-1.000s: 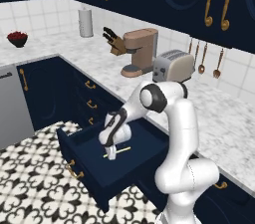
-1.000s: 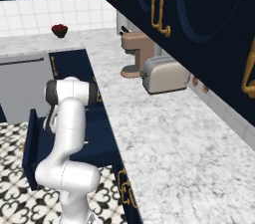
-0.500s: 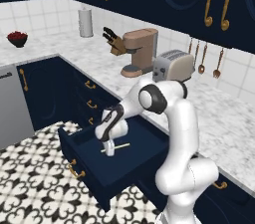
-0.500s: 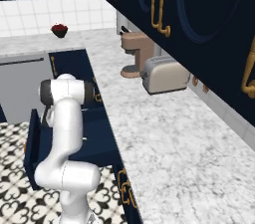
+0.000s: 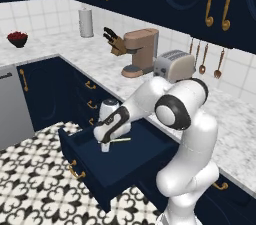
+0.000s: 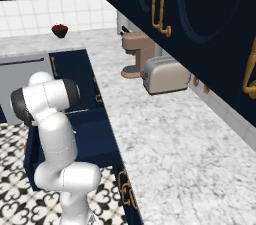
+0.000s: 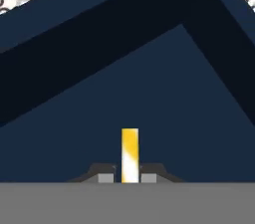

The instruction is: Take a straw from the drawer in front and place it inside the glass cup on the dining counter.

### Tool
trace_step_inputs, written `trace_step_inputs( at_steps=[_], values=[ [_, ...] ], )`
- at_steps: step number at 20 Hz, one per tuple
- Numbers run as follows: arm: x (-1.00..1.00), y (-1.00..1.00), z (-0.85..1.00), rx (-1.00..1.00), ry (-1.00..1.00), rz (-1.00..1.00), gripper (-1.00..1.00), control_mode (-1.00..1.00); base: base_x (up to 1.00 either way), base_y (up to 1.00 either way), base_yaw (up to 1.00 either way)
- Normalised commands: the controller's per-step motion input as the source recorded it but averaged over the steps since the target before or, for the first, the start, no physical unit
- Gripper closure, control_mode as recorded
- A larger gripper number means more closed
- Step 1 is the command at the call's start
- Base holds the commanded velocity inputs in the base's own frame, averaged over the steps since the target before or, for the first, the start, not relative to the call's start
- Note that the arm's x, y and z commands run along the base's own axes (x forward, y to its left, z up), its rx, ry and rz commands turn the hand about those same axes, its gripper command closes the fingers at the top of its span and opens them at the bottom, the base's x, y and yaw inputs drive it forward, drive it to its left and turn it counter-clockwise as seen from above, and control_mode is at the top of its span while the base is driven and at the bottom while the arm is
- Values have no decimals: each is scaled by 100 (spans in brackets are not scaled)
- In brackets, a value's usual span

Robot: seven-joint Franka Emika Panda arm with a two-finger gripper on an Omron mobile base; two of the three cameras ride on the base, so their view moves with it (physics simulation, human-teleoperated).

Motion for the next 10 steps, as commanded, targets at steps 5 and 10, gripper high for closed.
trace_step_inputs(
  at_steps=[5, 10],
  values=[
    [0, 4, 100, 1, -1, -31, 100, -100, 0, 0, 0],
    [0, 0, 100, 0, 0, -35, 100, -100, 0, 0, 0]
  ],
)
